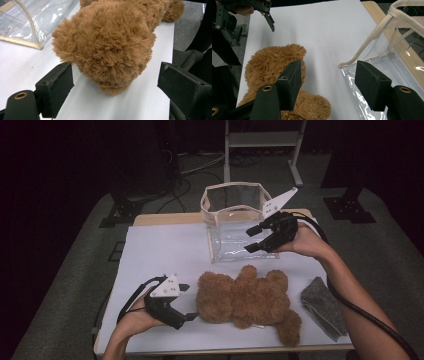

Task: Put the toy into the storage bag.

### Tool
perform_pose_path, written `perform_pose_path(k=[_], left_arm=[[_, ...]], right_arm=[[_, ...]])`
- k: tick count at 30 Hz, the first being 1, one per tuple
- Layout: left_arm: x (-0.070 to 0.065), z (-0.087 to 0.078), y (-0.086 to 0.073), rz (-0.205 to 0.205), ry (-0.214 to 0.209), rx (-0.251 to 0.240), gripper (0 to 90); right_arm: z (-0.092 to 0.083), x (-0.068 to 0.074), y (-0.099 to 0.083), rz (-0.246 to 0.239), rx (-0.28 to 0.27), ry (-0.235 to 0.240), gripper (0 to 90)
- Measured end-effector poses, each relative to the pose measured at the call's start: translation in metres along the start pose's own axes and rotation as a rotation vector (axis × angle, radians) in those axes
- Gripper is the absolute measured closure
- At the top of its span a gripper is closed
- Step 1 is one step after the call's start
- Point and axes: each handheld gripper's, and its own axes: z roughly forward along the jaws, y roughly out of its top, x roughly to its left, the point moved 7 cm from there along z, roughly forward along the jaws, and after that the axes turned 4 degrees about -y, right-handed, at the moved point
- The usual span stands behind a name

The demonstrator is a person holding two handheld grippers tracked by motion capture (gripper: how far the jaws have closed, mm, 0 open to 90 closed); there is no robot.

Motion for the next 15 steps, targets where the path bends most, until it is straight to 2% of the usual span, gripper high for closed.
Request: perform_pose_path(k=[7, 15], left_arm=[[0.002, -0.001, -0.003, -0.010, 0.005, 0.000, 11.7], [0.004, -0.004, -0.006, -0.022, 0.012, 0.003, 11.5]], right_arm=[[0.003, -0.010, 0.010, -0.019, 0.027, -0.003, 37.1], [0.009, -0.032, 0.018, -0.026, 0.057, -0.015, 36.9]])
